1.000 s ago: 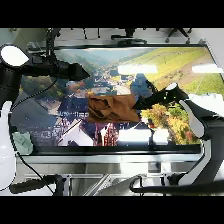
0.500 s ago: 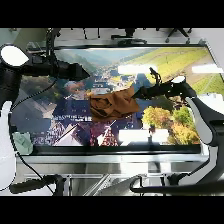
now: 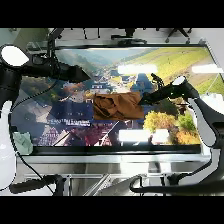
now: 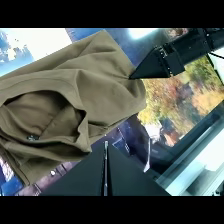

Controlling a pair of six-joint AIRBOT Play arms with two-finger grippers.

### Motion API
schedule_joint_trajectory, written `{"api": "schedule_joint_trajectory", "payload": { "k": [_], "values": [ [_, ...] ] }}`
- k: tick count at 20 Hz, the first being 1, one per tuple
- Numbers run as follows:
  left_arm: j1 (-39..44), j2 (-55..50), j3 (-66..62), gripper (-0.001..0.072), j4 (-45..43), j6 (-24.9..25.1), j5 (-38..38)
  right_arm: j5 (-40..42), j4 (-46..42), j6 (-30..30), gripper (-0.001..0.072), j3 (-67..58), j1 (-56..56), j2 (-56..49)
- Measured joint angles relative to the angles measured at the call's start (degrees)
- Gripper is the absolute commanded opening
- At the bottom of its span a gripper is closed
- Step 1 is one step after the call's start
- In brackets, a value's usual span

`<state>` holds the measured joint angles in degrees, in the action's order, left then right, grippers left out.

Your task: Fold the shirts.

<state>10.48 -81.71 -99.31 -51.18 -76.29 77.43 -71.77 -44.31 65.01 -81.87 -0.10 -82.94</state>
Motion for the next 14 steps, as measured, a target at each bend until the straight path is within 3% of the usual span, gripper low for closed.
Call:
{"api": "schedule_joint_trajectory", "payload": {
  "k": [1,2,4,5,6,14],
  "values": [
    [0.0,0.0,0.0,0.0016,0.0,0.0,0.0,0.5,-0.9,0.2,0.0328,0.2,0.0,-0.1],
    [0.0,0.0,0.0,0.0016,0.0,0.0,0.2,1.3,-1.5,0.4,0.0382,0.2,0.0,-0.1],
    [0.0,0.0,0.0,0.0016,-0.2,0.3,0.3,2.6,-2.4,0.6,0.0394,0.3,0.3,-0.2],
    [0.0,0.0,0.0,0.0016,-0.2,0.3,0.4,3.3,-2.6,1.0,0.0462,0.3,0.7,-0.2],
    [0.0,0.0,0.0,0.0016,-0.2,0.7,0.4,3.9,-2.8,1.0,0.0621,0.3,1.2,-0.2],
    [0.0,0.0,0.0,0.0016,-0.1,2.5,0.4,2.2,-1.1,0.8,0.0638,0.3,3.1,-3.9]
  ]
}}
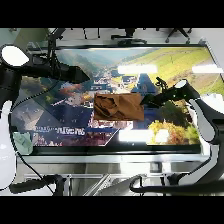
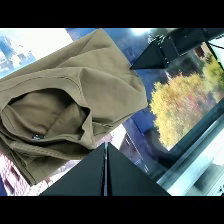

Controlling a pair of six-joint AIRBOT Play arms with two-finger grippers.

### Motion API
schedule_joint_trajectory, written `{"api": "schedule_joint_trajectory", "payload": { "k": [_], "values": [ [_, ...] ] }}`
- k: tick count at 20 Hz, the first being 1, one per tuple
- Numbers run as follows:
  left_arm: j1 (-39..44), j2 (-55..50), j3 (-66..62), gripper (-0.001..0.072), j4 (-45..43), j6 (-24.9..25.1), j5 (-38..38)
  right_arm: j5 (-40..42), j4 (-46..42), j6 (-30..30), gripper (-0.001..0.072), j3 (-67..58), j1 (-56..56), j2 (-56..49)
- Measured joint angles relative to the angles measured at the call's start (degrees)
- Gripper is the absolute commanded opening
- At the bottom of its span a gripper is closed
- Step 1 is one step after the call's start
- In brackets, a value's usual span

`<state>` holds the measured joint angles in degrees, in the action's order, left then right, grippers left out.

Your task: Fold the shirts.

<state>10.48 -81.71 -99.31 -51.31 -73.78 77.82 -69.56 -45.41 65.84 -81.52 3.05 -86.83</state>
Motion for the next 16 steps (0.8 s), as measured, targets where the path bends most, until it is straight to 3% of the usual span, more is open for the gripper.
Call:
{"api": "schedule_joint_trajectory", "payload": {
  "k": [4,5,7,8,9,16],
  "values": [
    [0.0,0.0,0.0,0.0016,0.0,0.3,0.0,-2.3,4.4,-2.1,0.0616,0.0,-1.5,-2.8],
    [0.0,0.0,0.0,0.0016,0.0,0.3,0.0,-2.5,5.3,-2.6,0.0478,0.0,-1.8,-3.3],
    [0.0,0.0,0.0,0.0016,0.0,0.3,0.0,-2.6,6.9,-3.4,0.0331,0.1,-2.1,-4.2],
    [0.0,0.0,0.0,0.0016,0.0,0.3,0.0,-2.6,6.9,-3.8,0.0202,0.1,-2.2,-4.4],
    [0.0,0.0,0.0,0.0016,0.0,0.3,0.0,-2.5,7.1,-4.0,0.0024,0.2,-2.3,-4.6],
    [0.0,0.0,0.0,0.0016,0.1,0.3,0.1,-6.6,13.8,-6.8,0.0021,-6.5,-0.6,1.0]
  ]
}}
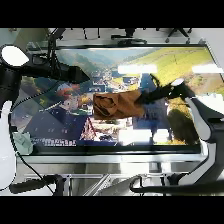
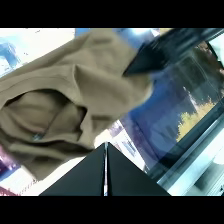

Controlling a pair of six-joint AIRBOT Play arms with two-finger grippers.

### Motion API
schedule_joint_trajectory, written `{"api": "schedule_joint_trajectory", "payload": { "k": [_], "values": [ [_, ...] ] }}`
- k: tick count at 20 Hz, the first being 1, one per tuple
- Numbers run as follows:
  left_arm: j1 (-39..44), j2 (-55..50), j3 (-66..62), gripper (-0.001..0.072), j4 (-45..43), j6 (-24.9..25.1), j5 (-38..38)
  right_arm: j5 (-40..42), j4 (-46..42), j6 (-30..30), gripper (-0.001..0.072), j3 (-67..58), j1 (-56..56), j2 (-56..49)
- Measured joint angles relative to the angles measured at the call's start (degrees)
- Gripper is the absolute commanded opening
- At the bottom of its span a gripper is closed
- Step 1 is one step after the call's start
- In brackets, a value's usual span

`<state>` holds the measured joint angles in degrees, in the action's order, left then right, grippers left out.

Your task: Fold the shirts.

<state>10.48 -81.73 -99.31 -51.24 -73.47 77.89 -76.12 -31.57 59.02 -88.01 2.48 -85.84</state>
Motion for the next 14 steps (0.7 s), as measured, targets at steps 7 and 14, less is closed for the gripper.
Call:
{"api": "schedule_joint_trajectory", "payload": {
  "k": [7,14],
  "values": [
    [0.0,0.0,0.0,0.0016,0.1,0.0,1.4,0.5,-2.1,15.0,0.0021,-18.3,17.3,10.4],
    [0.0,0.0,0.0,0.0016,0.3,-0.2,2.5,-5.9,-8.5,30.9,0.0021,-21.8,35.8,12.9]
  ]
}}
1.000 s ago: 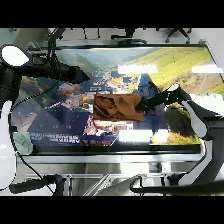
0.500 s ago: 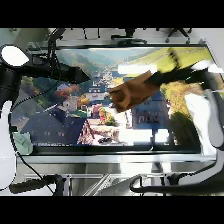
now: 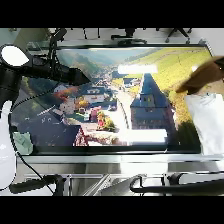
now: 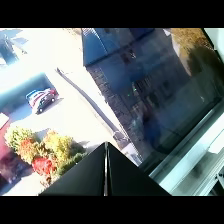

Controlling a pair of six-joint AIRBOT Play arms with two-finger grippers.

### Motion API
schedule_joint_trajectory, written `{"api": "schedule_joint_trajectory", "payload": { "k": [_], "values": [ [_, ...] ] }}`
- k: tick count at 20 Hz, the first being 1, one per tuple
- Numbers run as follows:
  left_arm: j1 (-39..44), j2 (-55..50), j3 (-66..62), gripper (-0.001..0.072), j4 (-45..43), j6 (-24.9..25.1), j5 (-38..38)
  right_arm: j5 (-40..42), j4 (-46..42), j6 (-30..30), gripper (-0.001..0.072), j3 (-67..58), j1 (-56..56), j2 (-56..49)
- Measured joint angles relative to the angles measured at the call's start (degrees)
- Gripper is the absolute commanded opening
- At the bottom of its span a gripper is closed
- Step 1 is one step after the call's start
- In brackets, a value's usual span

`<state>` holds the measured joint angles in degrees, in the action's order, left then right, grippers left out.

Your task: Fold the shirts.

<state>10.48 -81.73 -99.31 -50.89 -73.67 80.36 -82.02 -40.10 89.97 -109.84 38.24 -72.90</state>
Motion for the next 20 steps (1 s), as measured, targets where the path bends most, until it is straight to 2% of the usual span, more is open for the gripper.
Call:
{"api": "schedule_joint_trajectory", "payload": {
  "k": [5,11,15,18,19,20],
  "values": [
    [0.0,0.0,0.0,0.0016,0.0,0.0,0.3,-9.5,-14.1,5.7,0.0021,-0.3,6.0,2.6],
    [0.0,0.0,0.0,0.0016,0.0,0.1,0.6,-18.8,-34.4,8.0,0.0022,0.1,8.0,5.1],
    [0.0,0.0,0.0,0.0016,0.0,0.2,0.7,-21.7,-43.6,8.6,0.0023,5.2,8.3,6.3],
    [0.0,0.0,0.0,0.0016,0.0,0.2,0.7,-22.5,-46.9,8.9,0.0032,12.9,8.3,6.9],
    [0.0,0.0,0.0,0.0016,0.0,0.2,0.6,-22.7,-47.9,9.0,0.0099,15.9,8.3,7.1],
    [0.0,0.0,0.0,0.0016,0.0,0.2,0.5,-22.8,-49.4,9.0,0.0329,18.4,8.3,7.1]
  ]
}}
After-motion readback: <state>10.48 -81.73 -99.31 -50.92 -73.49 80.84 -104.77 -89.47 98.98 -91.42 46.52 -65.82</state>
